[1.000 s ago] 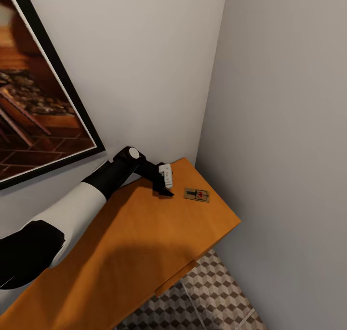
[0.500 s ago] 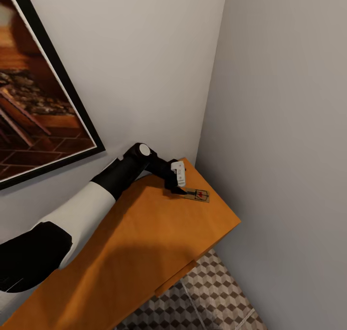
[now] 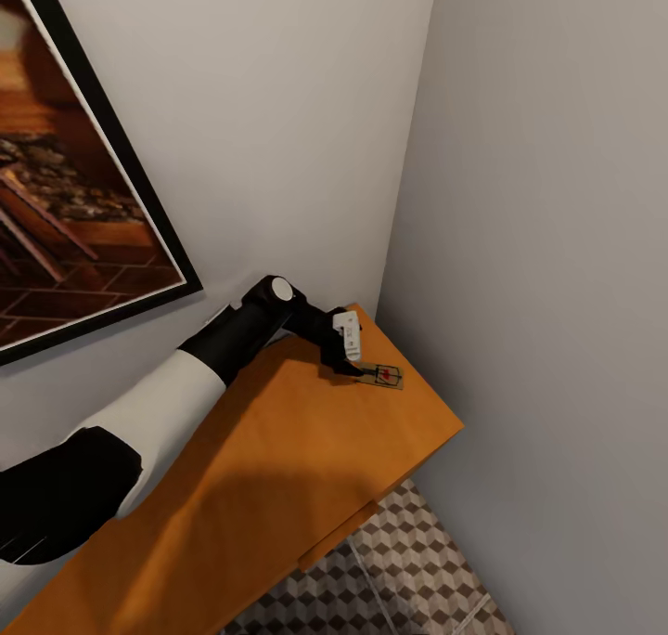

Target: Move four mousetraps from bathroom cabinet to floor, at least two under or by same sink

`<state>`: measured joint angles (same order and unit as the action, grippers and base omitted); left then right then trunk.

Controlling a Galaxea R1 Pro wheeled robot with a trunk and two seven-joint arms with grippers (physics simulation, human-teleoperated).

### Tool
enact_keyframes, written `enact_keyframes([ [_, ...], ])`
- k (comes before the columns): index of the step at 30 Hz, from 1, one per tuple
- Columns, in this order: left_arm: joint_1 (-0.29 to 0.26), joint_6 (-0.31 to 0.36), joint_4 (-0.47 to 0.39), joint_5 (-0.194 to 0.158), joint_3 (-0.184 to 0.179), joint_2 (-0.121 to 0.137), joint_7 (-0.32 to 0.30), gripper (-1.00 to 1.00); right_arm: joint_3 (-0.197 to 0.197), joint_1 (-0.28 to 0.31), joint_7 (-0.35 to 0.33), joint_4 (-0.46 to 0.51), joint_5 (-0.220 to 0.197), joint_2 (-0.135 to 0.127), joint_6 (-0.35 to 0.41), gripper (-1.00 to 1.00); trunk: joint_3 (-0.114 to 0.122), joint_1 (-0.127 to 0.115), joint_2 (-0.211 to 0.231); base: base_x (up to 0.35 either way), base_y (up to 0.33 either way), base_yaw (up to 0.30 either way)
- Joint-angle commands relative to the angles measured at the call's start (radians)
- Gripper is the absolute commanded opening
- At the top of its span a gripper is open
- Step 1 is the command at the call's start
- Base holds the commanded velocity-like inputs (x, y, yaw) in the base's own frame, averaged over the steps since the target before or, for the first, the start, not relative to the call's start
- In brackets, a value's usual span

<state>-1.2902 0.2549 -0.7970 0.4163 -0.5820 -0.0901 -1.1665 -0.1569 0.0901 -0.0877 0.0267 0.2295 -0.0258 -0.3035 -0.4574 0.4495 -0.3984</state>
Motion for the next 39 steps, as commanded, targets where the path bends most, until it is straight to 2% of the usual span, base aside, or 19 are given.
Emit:
enact_keyframes([
  [1, -0.001, 0.01, -0.001, 0.003, 0.0, 0.0, -0.005, 1.0, -0.009, 0.0, -0.004, -0.001, 0.007, 0.0, -0.003, 1.0, -0.001, 0.001, -0.002, 0.0, 0.0, 0.0],
  [39, 0.011, 0.007, 0.004, 0.002, -0.002, -0.003, -0.003, 1.0, -0.009, 0.0, -0.004, -0.001, 0.007, 0.0, -0.003, 1.0, -0.001, 0.001, -0.002, 0.0, 0.0, 0.0],
])
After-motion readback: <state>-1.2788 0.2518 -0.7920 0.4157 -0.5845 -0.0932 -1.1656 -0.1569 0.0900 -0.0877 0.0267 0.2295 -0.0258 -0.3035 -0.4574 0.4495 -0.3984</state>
